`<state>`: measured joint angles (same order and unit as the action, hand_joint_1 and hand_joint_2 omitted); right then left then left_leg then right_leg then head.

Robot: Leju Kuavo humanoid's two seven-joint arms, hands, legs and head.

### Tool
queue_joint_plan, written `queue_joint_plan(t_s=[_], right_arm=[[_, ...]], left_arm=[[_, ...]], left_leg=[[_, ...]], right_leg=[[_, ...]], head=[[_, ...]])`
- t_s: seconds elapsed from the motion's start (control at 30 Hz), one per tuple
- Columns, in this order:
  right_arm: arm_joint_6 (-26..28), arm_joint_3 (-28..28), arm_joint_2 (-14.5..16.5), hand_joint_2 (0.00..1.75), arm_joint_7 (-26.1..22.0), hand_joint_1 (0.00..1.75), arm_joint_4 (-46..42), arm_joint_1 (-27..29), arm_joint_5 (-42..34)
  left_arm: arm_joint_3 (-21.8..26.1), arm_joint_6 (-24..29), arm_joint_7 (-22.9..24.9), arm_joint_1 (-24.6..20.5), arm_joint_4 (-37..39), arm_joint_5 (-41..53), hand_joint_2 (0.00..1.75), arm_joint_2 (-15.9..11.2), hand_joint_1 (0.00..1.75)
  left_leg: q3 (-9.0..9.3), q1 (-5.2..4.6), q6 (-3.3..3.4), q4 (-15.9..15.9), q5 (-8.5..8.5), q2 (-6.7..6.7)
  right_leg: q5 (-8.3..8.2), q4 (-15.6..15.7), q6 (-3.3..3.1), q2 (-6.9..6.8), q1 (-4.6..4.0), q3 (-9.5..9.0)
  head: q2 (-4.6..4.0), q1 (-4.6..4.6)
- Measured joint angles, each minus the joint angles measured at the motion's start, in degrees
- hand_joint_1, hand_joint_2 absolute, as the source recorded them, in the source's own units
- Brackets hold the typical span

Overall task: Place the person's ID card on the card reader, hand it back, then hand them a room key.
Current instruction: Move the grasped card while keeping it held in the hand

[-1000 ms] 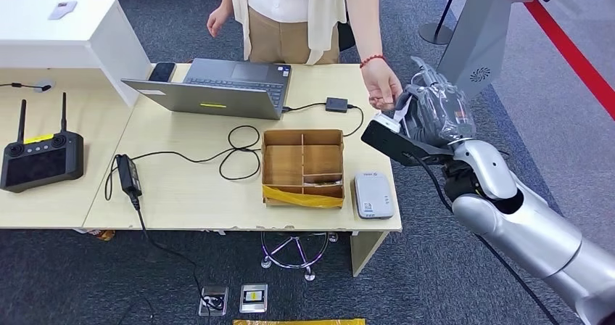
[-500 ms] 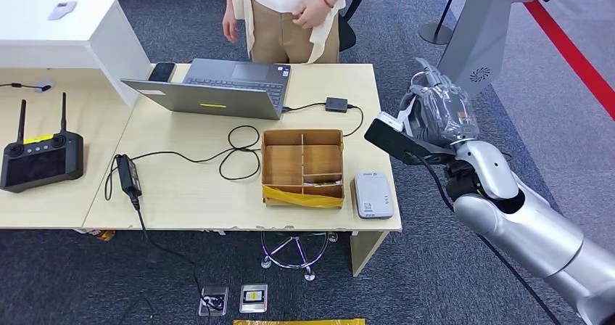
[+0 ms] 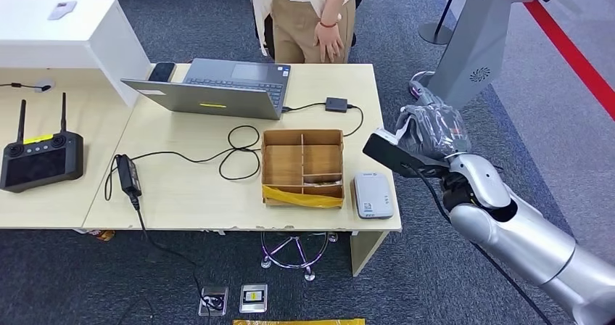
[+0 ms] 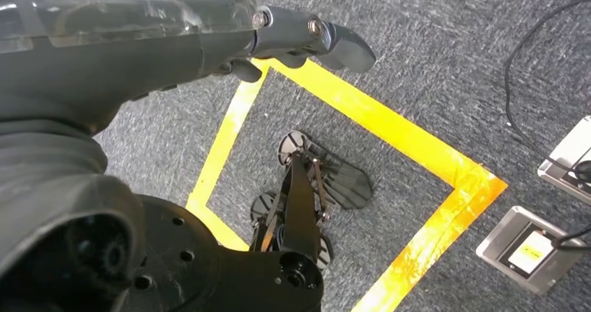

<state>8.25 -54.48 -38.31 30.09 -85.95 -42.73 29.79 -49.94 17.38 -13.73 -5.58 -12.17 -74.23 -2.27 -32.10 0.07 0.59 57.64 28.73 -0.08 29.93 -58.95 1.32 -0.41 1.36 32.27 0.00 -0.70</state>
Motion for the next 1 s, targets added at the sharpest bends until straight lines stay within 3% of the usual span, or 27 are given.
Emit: queue_joint_plan(t_s=[0.37,1.0], right_arm=[[0.61,-1.3,-1.28,1.75,-0.07,1.75,2.21,4.27,-1.67],[0.19,-3.63,-1.49,1.75,-0.69,1.75,4.03,5.0,-4.42]], left_arm=[[-0.61,0.2,1.73,-0.56,0.0,1.06,0.0,-0.2,0.0],[-1.84,0.05,2.92,-0.99,0.0,1.28,0.0,-0.59,0.0]], left_leg=[[0.0,0.0,0.0,0.0,0.0,0.04],[0.0,0.0,0.0,-0.01,0.0,0.04]], right_leg=[[0.0,0.0,0.0,0.08,0.0,0.0],[0.0,-0.01,0.0,0.09,0.0,-0.02]], head=[[0.0,0.0],[0.0,0.0]])
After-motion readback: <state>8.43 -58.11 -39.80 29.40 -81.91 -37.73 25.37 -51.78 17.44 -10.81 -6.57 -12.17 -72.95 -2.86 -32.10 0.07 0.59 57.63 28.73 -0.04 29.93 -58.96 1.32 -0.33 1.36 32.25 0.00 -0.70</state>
